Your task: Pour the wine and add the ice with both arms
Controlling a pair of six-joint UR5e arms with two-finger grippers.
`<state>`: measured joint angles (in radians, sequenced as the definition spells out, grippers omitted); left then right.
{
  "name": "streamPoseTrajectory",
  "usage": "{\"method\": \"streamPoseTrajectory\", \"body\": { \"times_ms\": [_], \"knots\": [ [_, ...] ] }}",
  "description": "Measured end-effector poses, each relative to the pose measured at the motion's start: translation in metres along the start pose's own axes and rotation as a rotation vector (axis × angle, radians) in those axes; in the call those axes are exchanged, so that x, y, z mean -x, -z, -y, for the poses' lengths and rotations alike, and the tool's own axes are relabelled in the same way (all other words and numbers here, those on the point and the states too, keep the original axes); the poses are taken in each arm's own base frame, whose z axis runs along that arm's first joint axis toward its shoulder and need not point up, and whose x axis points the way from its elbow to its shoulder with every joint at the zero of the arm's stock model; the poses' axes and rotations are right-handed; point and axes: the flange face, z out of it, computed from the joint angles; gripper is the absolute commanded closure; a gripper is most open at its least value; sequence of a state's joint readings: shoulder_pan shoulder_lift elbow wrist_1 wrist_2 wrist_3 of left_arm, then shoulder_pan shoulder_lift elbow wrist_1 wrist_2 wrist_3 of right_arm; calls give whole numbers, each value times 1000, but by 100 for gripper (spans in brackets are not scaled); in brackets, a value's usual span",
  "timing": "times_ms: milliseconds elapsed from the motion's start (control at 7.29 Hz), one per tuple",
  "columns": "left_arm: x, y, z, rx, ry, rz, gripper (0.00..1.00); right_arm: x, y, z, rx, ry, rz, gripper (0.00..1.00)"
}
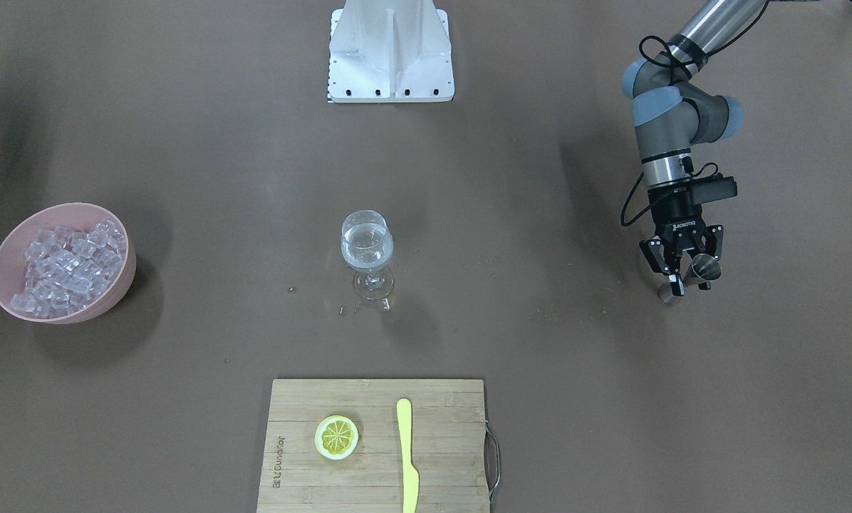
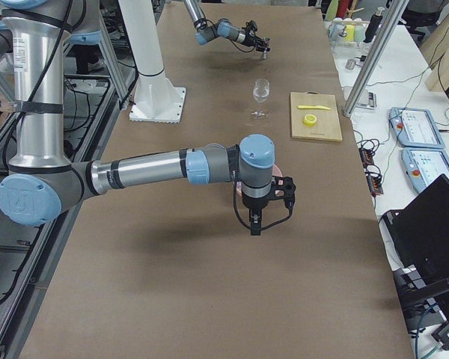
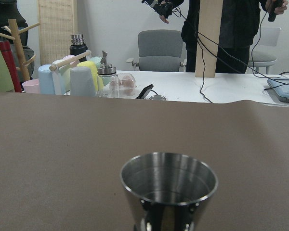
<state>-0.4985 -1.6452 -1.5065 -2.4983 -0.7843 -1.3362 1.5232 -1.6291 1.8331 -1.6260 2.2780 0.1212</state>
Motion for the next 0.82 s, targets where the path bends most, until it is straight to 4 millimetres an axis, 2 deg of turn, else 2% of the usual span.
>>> {"method": "streamPoseTrajectory", "body": {
  "times_ms": [412,823],
  "knots": [
    [3,2,0,3,-3,-1,2,0,0,0,1,-1,0,0],
    [3,10,8,4,-22,-23,2,0,0,0,0,-1,0,0]
  ]
}}
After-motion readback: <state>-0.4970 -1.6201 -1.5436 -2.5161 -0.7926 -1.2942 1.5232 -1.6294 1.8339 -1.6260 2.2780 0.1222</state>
